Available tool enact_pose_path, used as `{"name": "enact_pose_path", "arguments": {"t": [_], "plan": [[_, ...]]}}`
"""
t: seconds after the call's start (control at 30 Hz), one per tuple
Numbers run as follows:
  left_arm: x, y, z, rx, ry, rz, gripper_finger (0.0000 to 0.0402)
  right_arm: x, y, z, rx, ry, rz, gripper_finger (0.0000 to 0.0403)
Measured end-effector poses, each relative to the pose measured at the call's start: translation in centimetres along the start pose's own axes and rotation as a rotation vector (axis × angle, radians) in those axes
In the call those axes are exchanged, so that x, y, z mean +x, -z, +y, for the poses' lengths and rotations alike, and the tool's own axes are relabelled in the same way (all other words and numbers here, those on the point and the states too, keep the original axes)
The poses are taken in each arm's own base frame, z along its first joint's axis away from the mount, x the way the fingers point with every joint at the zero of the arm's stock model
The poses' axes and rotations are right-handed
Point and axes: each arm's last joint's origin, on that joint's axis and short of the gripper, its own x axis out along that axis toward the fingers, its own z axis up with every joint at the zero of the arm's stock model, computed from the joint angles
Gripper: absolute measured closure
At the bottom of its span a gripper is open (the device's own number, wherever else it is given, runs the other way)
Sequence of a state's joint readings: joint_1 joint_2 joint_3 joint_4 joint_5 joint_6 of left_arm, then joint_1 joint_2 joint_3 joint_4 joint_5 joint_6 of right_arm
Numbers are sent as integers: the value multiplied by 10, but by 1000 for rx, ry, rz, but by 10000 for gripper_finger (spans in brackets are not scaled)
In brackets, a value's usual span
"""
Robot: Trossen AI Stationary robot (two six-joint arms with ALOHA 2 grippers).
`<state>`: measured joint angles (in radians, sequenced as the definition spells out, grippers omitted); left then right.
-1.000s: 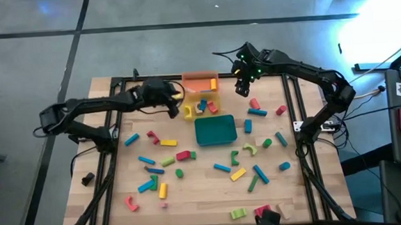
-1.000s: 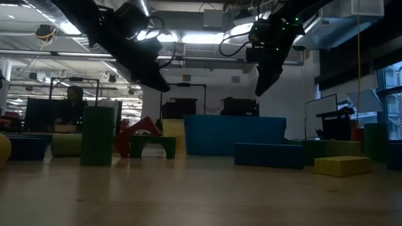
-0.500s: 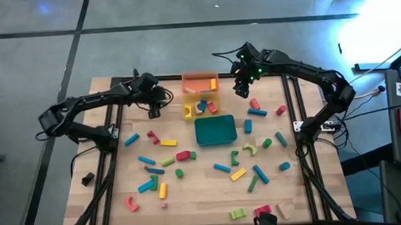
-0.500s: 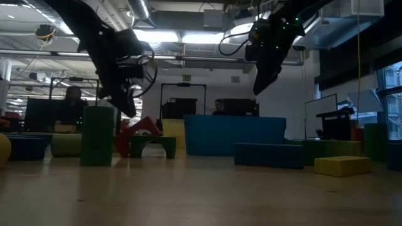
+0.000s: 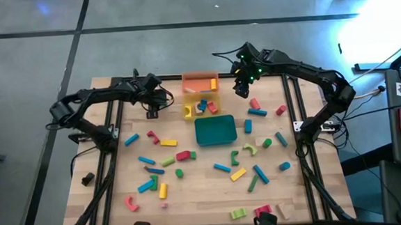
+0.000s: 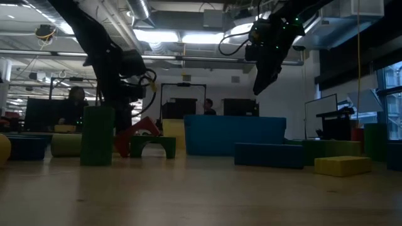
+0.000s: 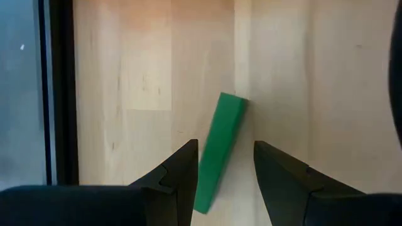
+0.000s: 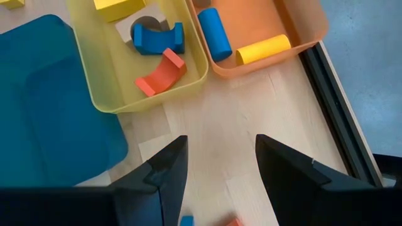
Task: Sort blocks by size
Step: Put the green rectangular block into the blue bin
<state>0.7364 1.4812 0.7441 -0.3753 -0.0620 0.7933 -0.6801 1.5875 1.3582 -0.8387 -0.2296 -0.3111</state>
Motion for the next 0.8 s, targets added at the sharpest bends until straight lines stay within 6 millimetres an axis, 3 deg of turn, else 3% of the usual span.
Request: {"name": "enact_pose_path", "arguments": {"t": [0.43, 0.53, 0.67, 0.8], "plan": [[34, 11, 5, -24, 74, 45, 267, 0, 0, 0, -1, 1, -4, 217], [34, 11, 4, -64, 77, 50, 291, 0, 0, 0, -1, 1, -3, 217], [29, 10, 5, -154, 62, 42, 353, 0, 1, 0, 2, -2, 6, 217], [18, 5, 12, -295, 18, 4, 361, -1, 9, 3, 23, -30, 92, 217]]}}
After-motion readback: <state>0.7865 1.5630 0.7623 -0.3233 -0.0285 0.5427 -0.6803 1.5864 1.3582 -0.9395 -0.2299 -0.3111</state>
